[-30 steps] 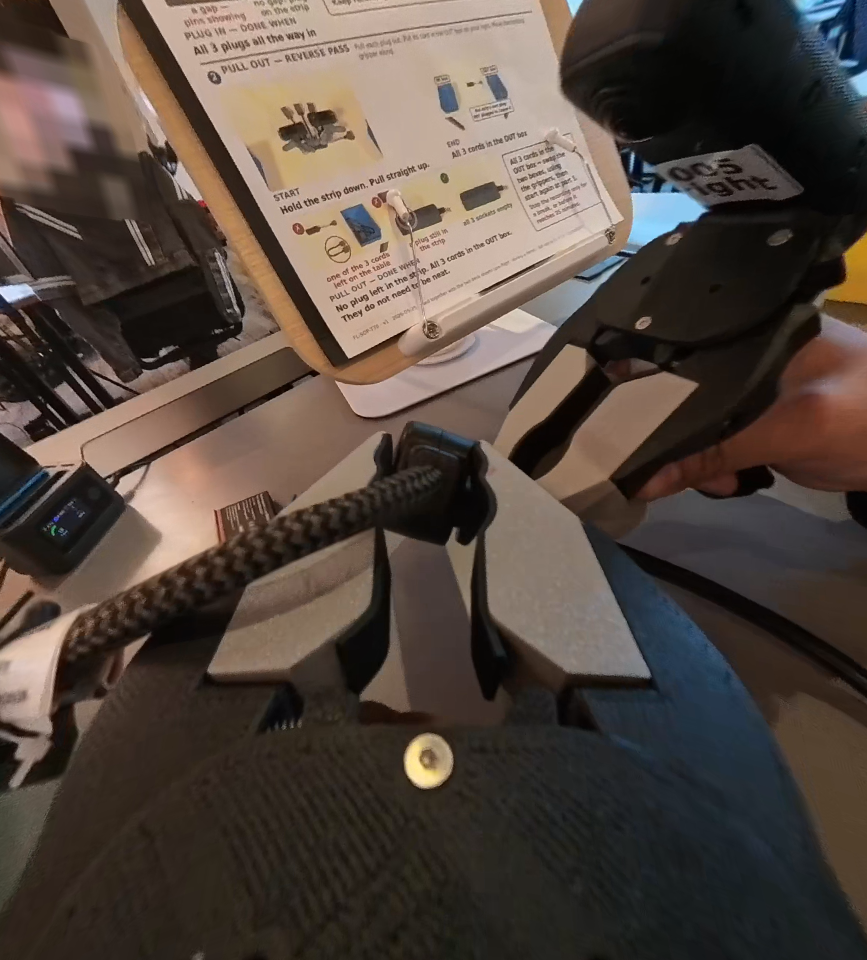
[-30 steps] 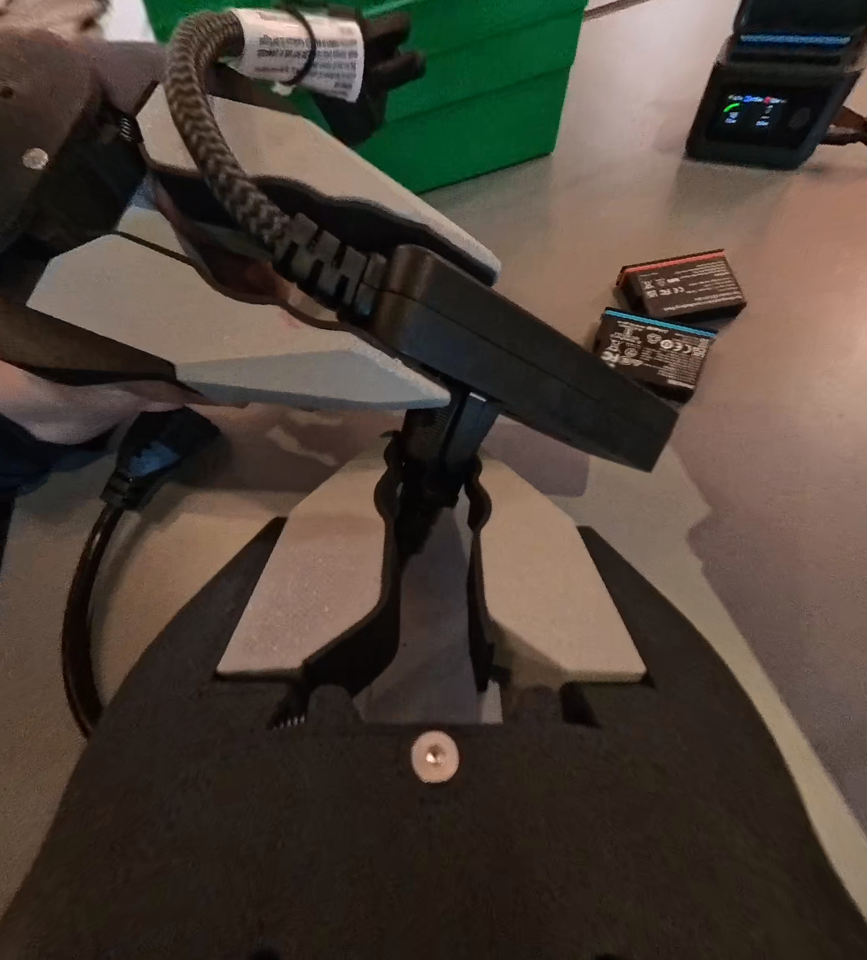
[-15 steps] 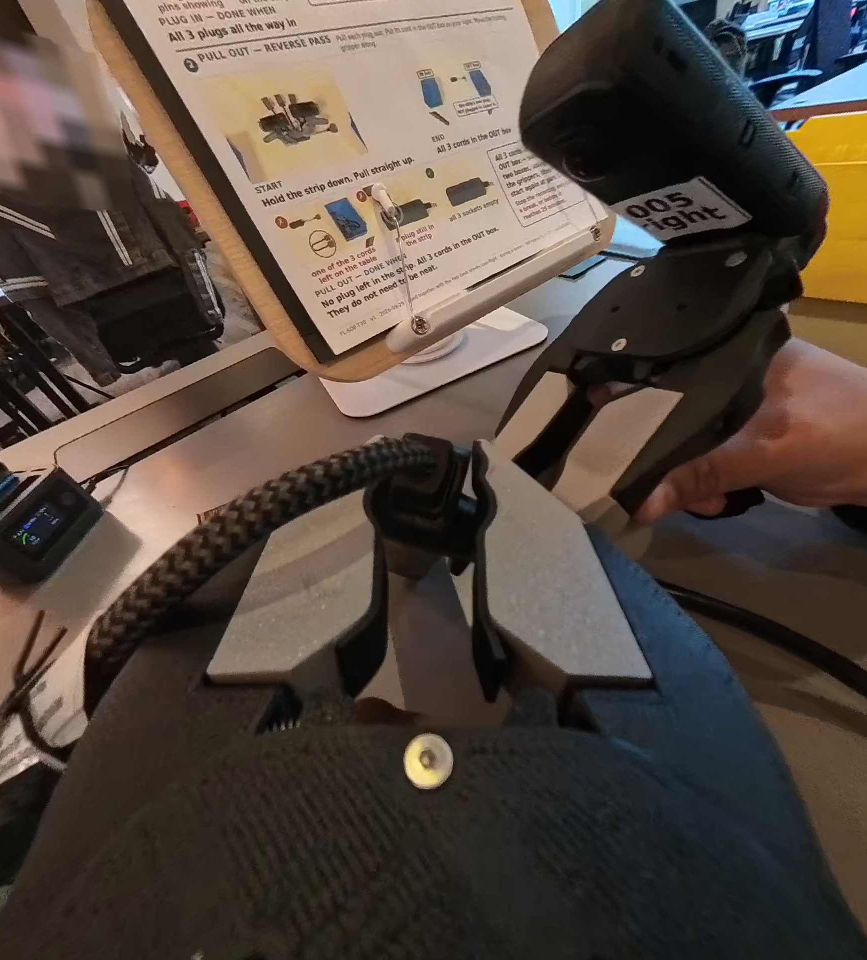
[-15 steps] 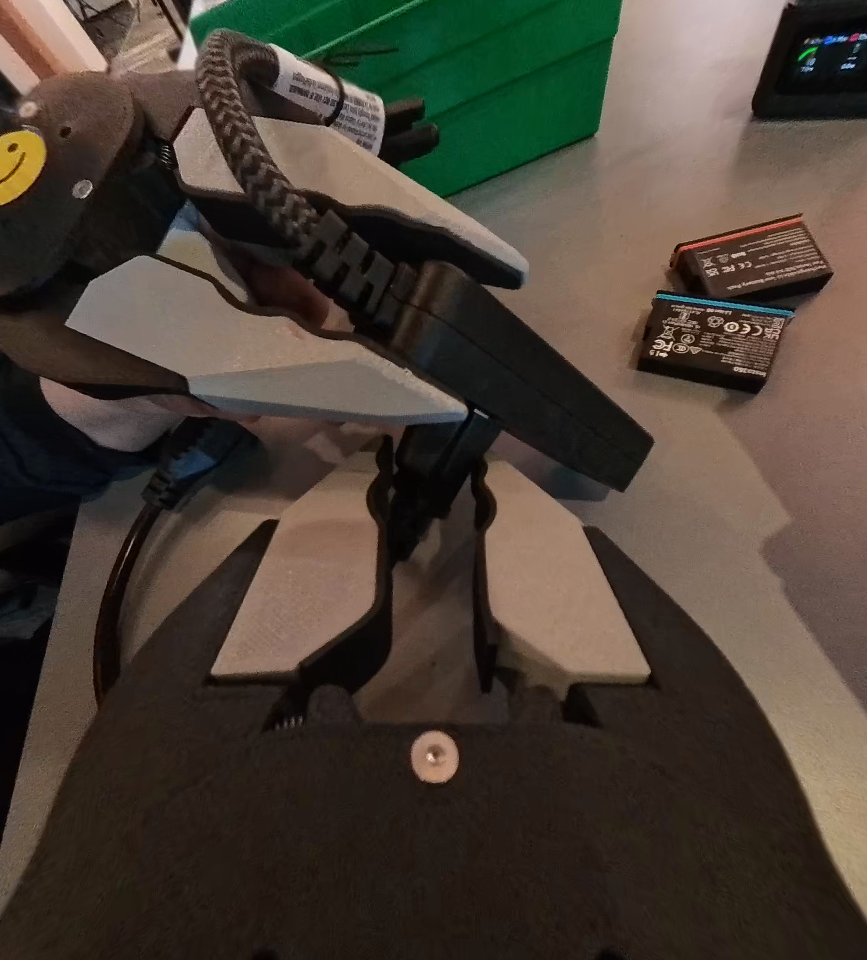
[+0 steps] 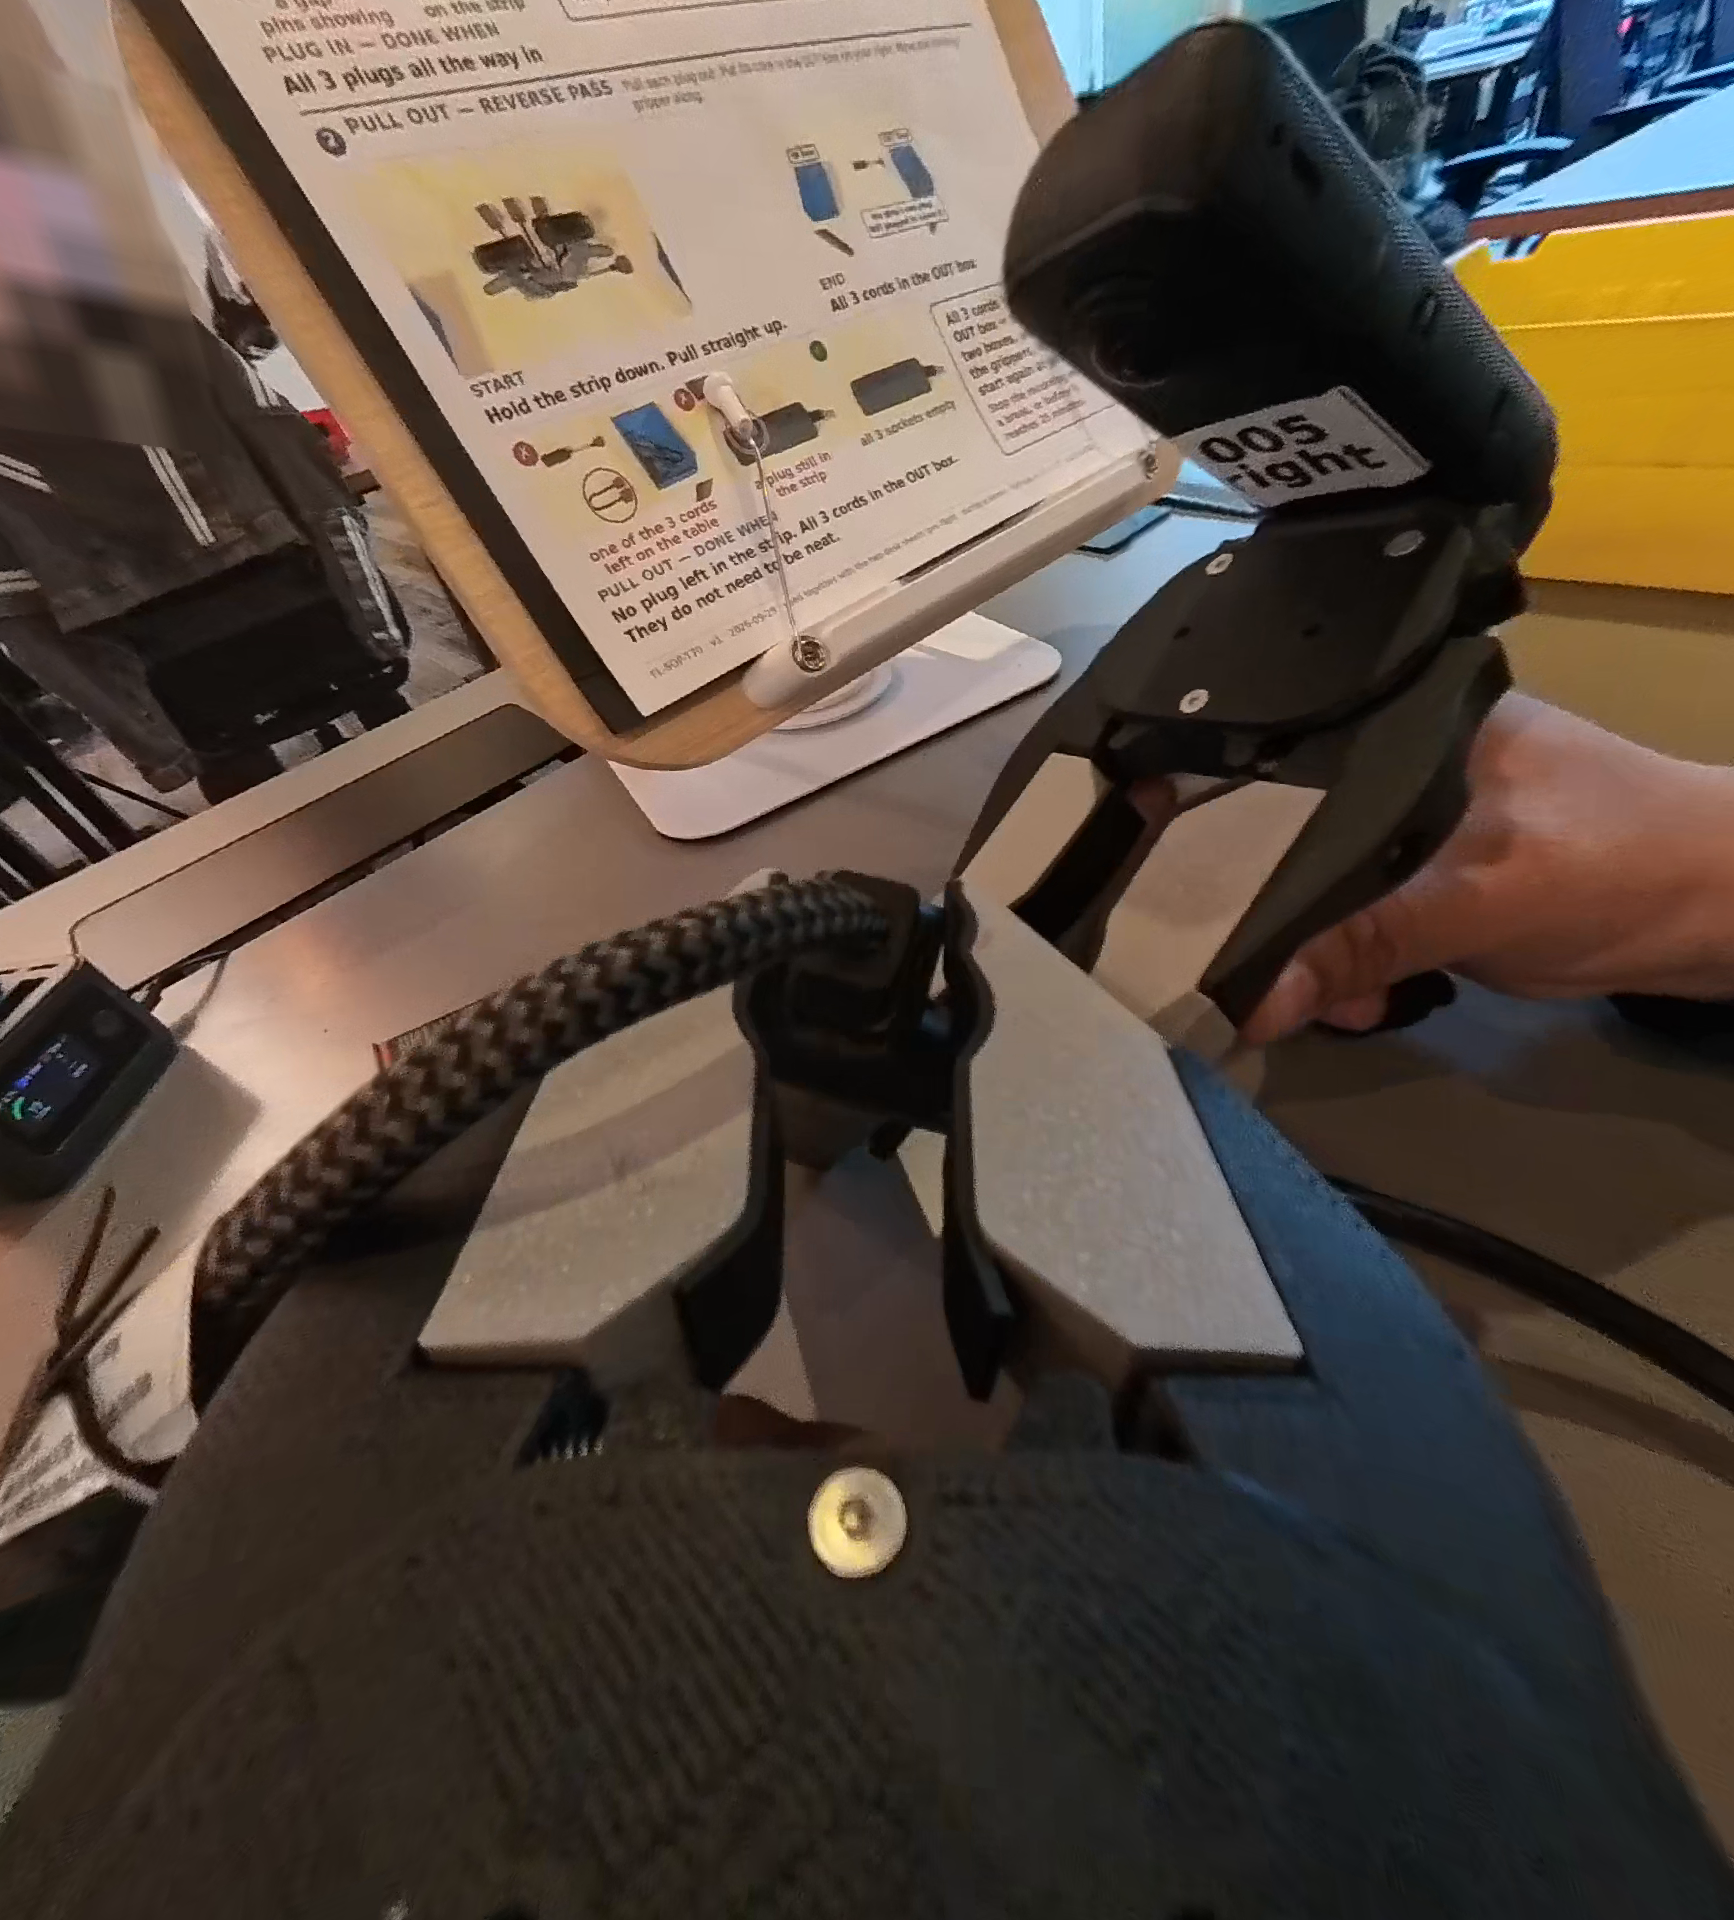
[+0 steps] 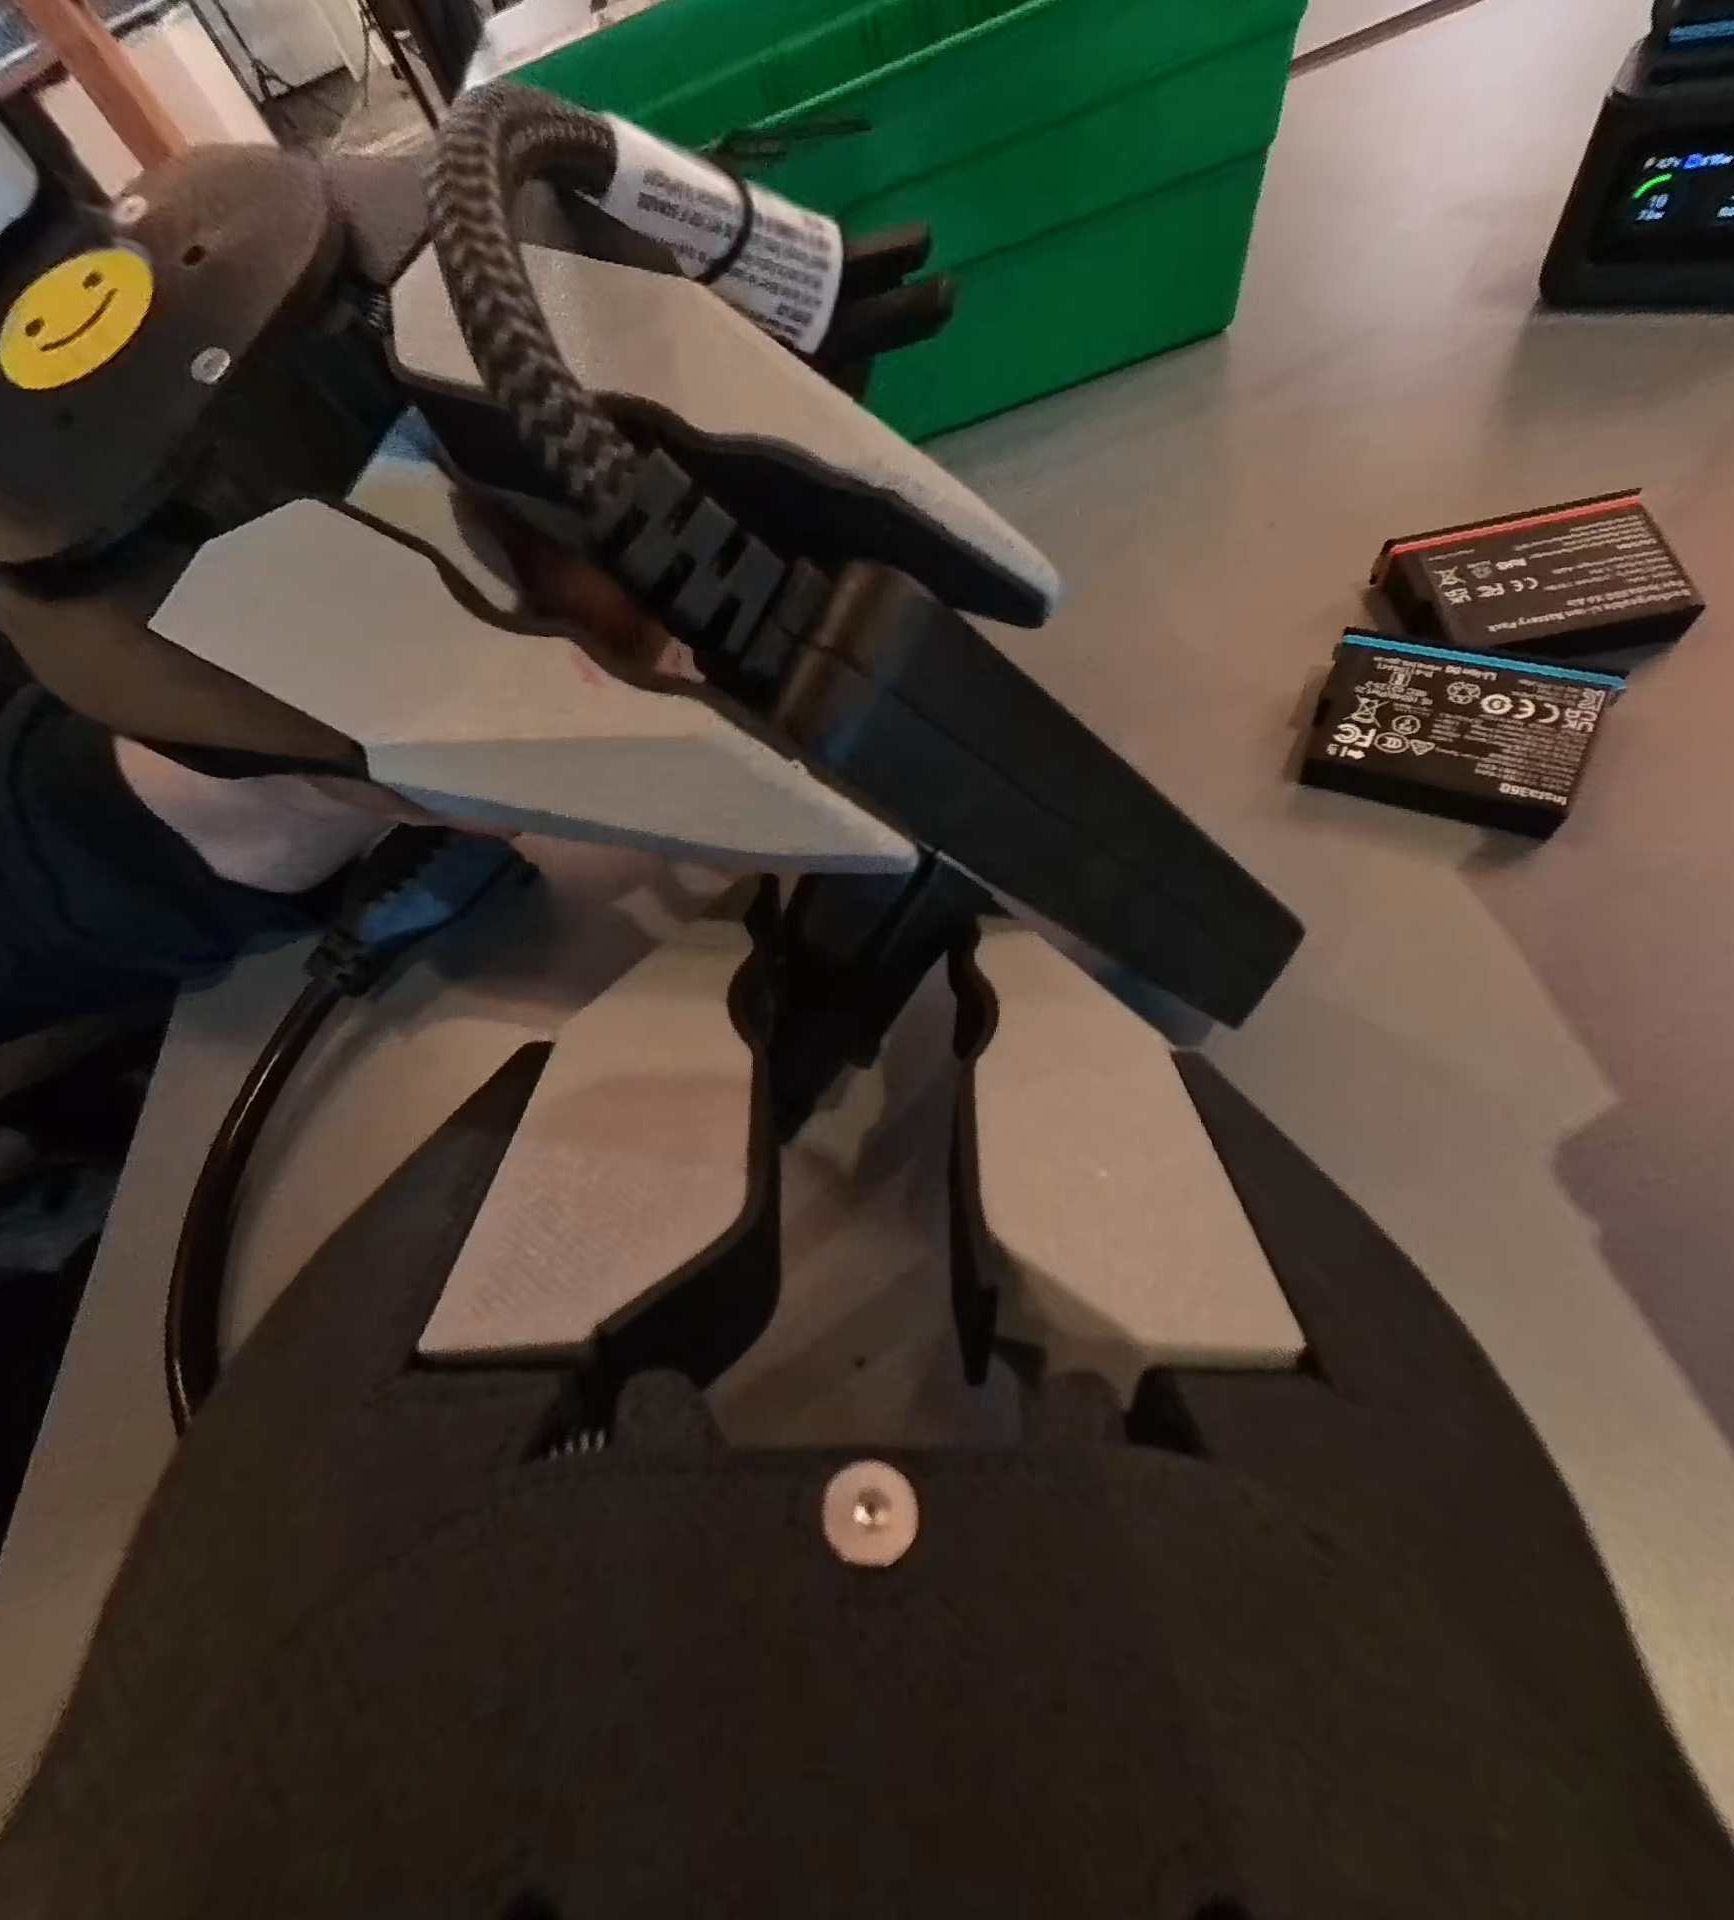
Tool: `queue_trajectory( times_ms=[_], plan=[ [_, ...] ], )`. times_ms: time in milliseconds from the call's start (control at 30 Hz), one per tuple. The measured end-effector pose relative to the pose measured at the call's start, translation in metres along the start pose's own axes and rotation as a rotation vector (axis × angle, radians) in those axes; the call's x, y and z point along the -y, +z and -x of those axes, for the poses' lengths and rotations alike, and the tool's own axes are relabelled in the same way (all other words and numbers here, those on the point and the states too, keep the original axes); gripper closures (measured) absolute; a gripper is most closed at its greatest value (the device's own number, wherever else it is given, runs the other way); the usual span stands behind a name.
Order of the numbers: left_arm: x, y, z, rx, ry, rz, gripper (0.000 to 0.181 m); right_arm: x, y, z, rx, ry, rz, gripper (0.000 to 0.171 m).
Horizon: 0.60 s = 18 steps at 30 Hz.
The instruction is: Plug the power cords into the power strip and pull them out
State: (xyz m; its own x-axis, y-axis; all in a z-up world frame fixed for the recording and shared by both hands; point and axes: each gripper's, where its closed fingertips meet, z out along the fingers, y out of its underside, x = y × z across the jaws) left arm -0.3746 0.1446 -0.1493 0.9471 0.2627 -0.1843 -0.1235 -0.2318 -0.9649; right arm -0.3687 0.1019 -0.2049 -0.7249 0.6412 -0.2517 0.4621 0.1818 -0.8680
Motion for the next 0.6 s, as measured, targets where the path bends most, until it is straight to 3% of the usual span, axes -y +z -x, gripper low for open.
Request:
queue_trajectory(
  times_ms=[200,333,500,600],
  plan=[
    [0.004,-0.002,0.008,0.084,0.067,-0.001,0.152,0.004,0.003,0.005,0.021,0.055,0.011,0.144],
    [0.007,-0.003,0.008,0.197,0.205,0.01,0.153,0.004,0.002,0.0,-0.097,0.004,0.057,0.146],
    [0.007,0.003,0.004,0.106,0.095,-0.007,0.154,0.004,-0.003,-0.019,-0.173,-0.009,0.033,0.148],
    [0.006,0.001,0.002,0.121,0.133,-0.01,0.153,0.003,-0.003,-0.013,-0.144,-0.021,0.034,0.148]
  ],
)
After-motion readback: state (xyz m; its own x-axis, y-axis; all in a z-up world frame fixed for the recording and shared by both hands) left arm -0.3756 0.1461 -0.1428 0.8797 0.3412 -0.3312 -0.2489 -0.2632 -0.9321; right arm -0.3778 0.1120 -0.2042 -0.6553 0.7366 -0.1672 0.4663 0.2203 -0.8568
